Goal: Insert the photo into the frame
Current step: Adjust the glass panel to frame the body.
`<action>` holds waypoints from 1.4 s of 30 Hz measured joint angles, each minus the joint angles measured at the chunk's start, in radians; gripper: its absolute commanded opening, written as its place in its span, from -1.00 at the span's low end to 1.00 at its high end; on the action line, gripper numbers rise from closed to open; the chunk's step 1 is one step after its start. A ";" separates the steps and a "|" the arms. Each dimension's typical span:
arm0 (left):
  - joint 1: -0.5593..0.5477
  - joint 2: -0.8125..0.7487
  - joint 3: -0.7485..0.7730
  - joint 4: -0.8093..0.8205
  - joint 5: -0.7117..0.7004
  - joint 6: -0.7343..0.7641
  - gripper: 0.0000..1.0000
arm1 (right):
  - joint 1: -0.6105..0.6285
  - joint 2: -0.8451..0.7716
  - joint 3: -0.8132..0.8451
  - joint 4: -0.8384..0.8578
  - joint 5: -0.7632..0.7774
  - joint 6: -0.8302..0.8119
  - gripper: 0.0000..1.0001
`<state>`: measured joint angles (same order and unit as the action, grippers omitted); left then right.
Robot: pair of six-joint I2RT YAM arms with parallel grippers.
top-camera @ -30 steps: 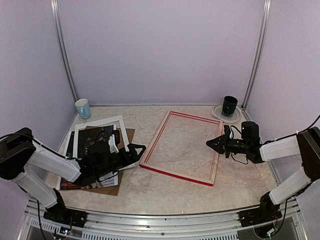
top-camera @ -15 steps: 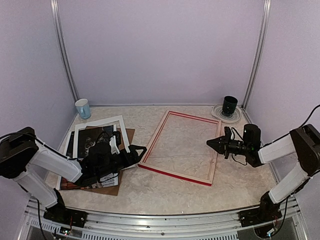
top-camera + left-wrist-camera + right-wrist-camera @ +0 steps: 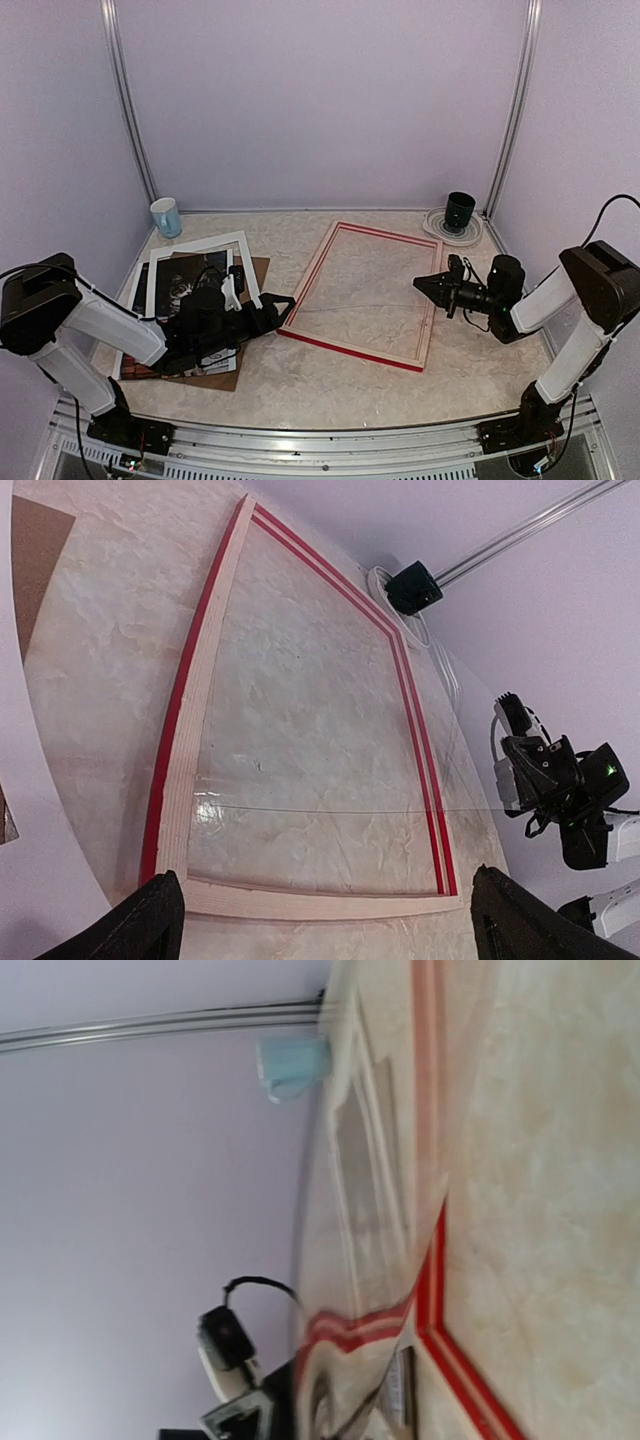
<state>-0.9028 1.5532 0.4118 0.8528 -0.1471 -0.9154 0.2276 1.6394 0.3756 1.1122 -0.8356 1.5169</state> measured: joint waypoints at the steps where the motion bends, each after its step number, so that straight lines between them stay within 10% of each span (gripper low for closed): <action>1: -0.001 0.000 0.000 0.000 0.000 0.000 0.98 | 0.000 0.005 -0.003 0.024 -0.002 0.014 -0.99; 7: -0.006 0.000 0.000 0.000 0.000 -0.001 0.98 | -0.005 0.010 -0.012 0.105 -0.019 0.062 -0.89; 16: -0.010 0.001 0.008 -0.001 -0.001 -0.001 0.98 | -0.007 -0.159 0.076 -0.352 0.029 -0.185 -0.55; 42: -0.013 0.011 0.021 0.000 -0.013 -0.001 0.98 | -0.023 -0.057 0.100 -0.595 0.091 -0.360 0.01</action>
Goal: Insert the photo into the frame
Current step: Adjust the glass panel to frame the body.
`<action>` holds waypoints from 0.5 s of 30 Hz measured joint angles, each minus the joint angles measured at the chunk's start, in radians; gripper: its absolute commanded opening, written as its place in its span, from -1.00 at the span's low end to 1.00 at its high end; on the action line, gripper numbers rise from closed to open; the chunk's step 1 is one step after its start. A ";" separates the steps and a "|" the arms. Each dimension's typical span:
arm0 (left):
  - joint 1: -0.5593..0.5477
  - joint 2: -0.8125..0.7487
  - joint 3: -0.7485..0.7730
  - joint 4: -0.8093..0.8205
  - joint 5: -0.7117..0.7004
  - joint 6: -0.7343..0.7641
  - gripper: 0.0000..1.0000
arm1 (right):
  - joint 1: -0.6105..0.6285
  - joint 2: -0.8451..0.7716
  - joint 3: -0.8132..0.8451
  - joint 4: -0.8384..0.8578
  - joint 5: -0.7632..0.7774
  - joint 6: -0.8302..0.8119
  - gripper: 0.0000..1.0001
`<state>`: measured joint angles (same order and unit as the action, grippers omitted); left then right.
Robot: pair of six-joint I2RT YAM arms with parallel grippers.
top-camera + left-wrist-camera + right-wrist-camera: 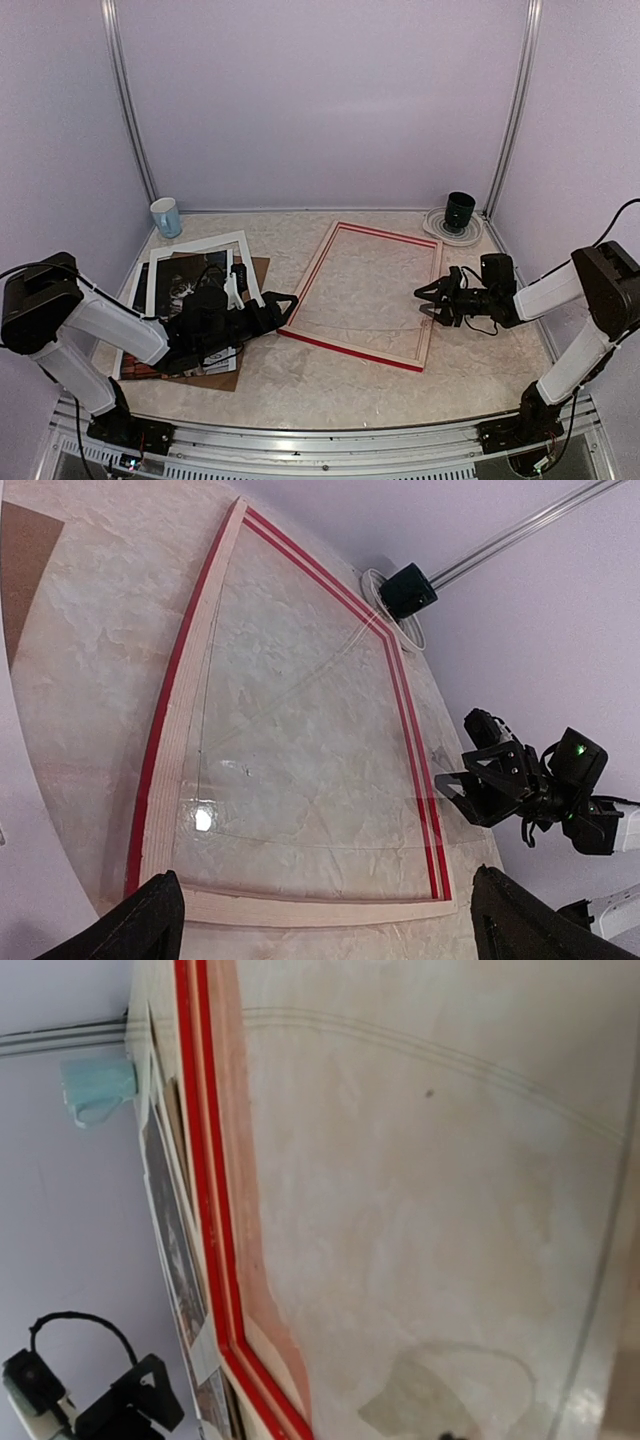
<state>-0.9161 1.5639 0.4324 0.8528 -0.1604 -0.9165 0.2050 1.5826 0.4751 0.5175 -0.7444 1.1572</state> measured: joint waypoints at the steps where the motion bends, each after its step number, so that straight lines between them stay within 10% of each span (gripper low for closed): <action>1: 0.000 0.000 0.000 0.001 0.000 0.000 0.98 | 0.000 0.004 0.000 0.001 0.002 -0.002 0.02; 15: -0.008 0.000 -0.008 0.015 -0.002 -0.004 0.98 | -0.033 0.130 0.024 0.124 0.015 0.024 0.04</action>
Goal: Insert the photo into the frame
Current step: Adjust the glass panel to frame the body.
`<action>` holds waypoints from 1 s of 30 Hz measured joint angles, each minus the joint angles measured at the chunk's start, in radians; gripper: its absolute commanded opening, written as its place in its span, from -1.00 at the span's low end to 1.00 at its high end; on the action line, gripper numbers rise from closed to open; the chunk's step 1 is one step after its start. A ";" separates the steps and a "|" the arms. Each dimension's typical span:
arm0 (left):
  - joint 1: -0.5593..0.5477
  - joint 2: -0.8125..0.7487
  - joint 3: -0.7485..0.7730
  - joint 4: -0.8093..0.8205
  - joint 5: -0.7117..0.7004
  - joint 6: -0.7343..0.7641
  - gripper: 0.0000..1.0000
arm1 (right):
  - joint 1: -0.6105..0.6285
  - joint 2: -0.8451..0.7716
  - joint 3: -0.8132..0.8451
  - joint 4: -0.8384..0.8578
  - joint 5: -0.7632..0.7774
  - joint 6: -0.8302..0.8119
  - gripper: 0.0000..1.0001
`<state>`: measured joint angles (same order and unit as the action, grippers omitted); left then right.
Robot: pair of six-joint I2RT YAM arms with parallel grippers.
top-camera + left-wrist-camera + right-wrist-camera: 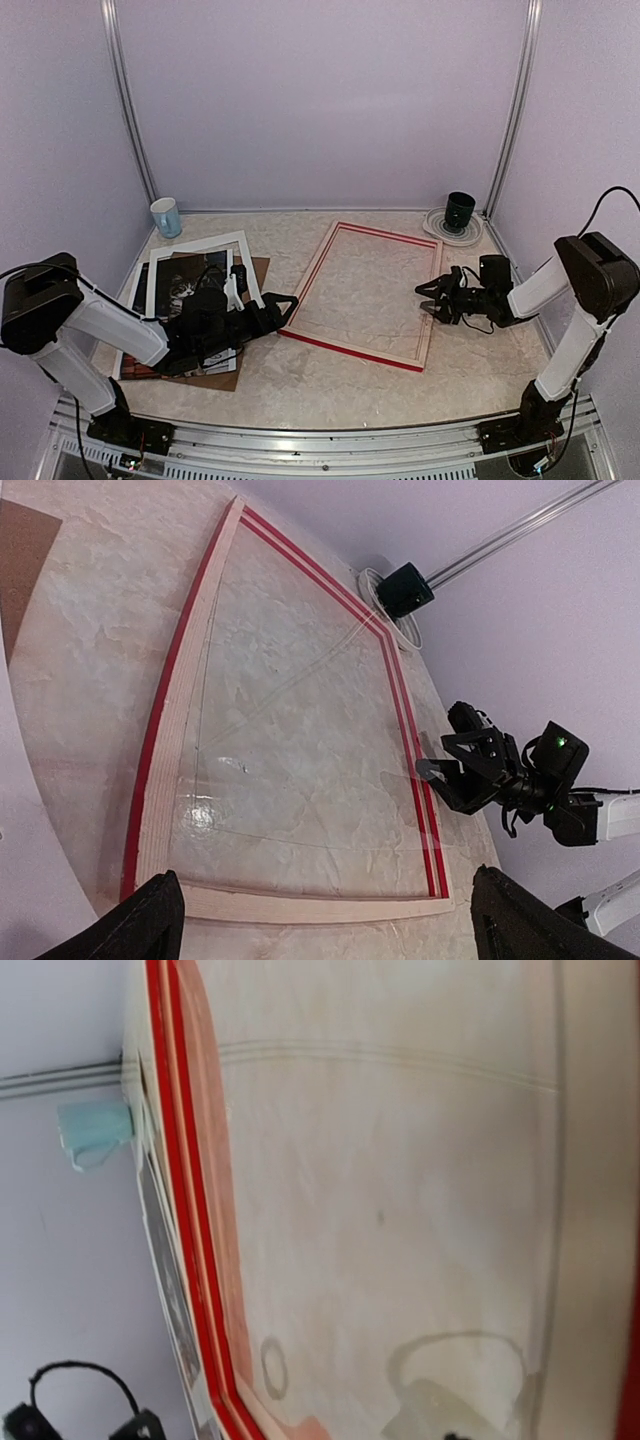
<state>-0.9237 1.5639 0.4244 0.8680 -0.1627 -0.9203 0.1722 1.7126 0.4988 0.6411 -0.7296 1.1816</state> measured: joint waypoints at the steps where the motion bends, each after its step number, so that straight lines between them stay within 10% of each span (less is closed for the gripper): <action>1: 0.000 0.000 -0.001 0.000 0.000 0.000 0.98 | -0.004 0.013 0.005 0.014 -0.002 0.006 0.04; 15: -0.005 0.000 -0.015 0.002 -0.003 -0.001 0.98 | -0.032 0.162 0.153 0.052 -0.041 0.023 0.03; 30: -0.012 0.000 -0.014 0.002 -0.003 -0.005 0.98 | -0.034 0.207 0.254 -0.069 -0.134 -0.072 -0.75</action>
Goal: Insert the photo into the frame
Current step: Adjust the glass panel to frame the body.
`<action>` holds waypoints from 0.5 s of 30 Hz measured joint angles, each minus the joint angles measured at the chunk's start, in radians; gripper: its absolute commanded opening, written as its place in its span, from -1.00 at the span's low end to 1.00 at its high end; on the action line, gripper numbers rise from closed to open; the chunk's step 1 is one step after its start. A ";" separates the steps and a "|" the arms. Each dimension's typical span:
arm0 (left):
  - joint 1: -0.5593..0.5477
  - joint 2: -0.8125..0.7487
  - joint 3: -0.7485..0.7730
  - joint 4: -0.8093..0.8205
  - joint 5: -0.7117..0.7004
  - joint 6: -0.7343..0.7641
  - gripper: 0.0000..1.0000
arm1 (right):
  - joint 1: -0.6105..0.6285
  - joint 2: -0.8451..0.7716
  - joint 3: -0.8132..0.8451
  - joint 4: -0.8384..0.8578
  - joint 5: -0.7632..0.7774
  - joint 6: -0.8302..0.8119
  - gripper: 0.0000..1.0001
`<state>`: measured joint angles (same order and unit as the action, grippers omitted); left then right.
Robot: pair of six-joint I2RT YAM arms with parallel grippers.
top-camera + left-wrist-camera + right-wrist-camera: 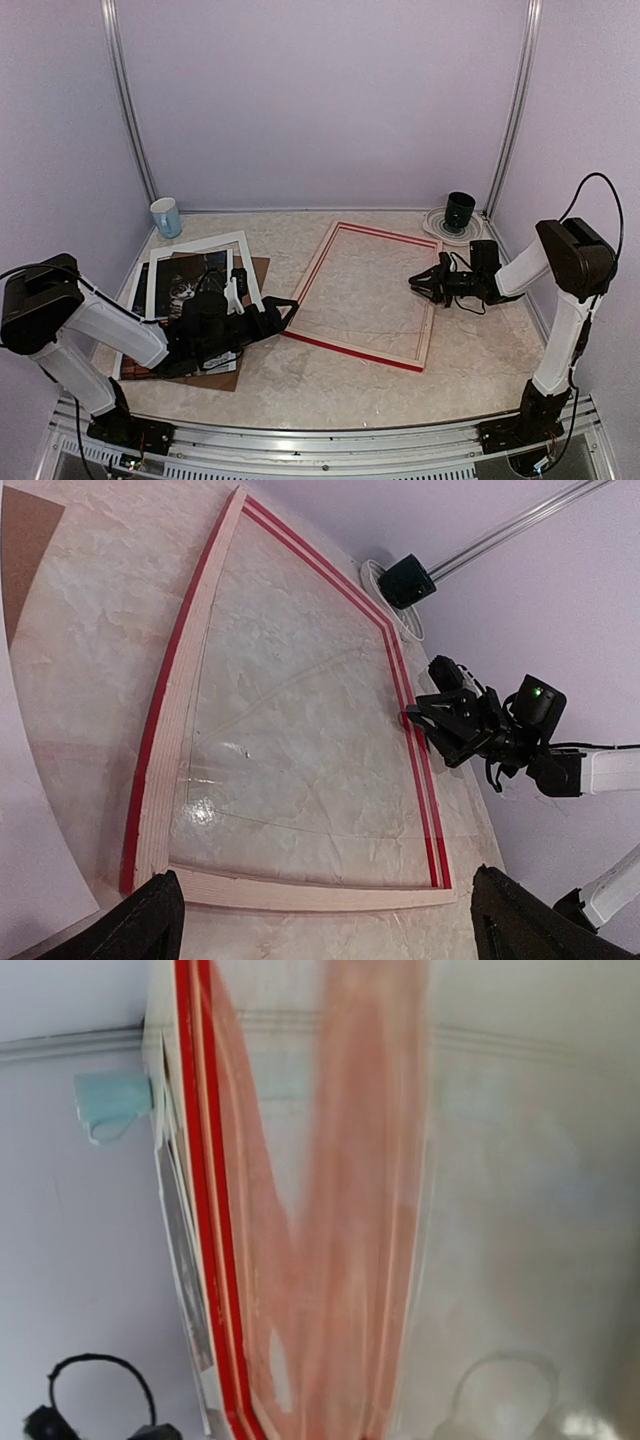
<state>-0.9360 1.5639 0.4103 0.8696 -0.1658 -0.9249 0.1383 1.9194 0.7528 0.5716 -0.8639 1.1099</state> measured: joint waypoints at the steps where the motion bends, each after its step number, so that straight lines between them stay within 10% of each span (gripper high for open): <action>1: -0.002 0.000 0.000 0.000 0.000 -0.002 0.98 | 0.000 0.004 0.002 -0.001 -0.008 -0.005 -0.76; 15: -0.019 0.024 0.006 0.002 0.000 -0.014 0.98 | -0.004 0.013 0.002 0.008 -0.072 -0.011 -1.00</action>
<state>-0.9546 1.5879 0.4168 0.8711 -0.1654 -0.9390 0.1345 1.9320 0.7547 0.5800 -0.9363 1.0985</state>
